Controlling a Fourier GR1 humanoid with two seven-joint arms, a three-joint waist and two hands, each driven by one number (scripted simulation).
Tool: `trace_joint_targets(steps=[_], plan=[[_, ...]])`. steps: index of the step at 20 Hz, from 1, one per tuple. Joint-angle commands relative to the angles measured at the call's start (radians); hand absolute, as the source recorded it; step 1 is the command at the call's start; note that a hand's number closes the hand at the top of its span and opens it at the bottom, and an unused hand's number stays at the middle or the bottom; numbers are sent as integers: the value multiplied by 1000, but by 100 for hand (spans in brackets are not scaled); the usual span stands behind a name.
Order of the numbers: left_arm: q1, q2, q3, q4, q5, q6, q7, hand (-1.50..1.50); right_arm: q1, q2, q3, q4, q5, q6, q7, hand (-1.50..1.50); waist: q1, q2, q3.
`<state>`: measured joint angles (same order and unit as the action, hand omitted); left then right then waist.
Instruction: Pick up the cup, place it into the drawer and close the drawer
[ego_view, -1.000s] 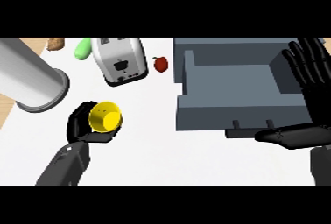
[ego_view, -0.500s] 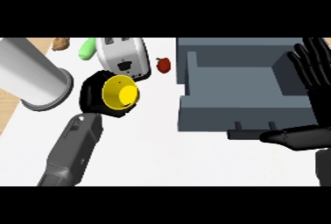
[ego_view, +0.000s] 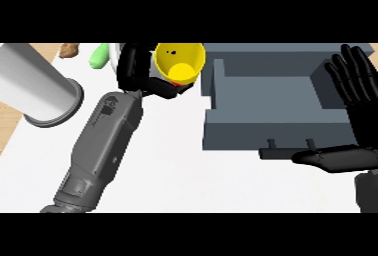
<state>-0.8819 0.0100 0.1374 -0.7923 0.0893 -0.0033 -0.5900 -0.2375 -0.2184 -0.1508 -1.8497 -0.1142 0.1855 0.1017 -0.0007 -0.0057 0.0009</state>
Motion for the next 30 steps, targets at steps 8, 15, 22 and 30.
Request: trace_joint_targets(steps=[8,15,22,30], plan=[[-350,-10,-165,147,88,292,291,150,-47,-12,-10,32,-12,13,-5,-150,-44,12,0],[-503,-10,-211,394,127,359,351,150,-71,23,15,78,9,6,-76,-150,-80,29,1],[-503,-10,-357,505,180,284,410,150,-119,-16,-5,79,-33,43,-39,-150,-132,38,2],[-433,-10,-467,506,221,258,377,-150,-137,16,59,68,-23,60,-57,-150,-208,54,2]])
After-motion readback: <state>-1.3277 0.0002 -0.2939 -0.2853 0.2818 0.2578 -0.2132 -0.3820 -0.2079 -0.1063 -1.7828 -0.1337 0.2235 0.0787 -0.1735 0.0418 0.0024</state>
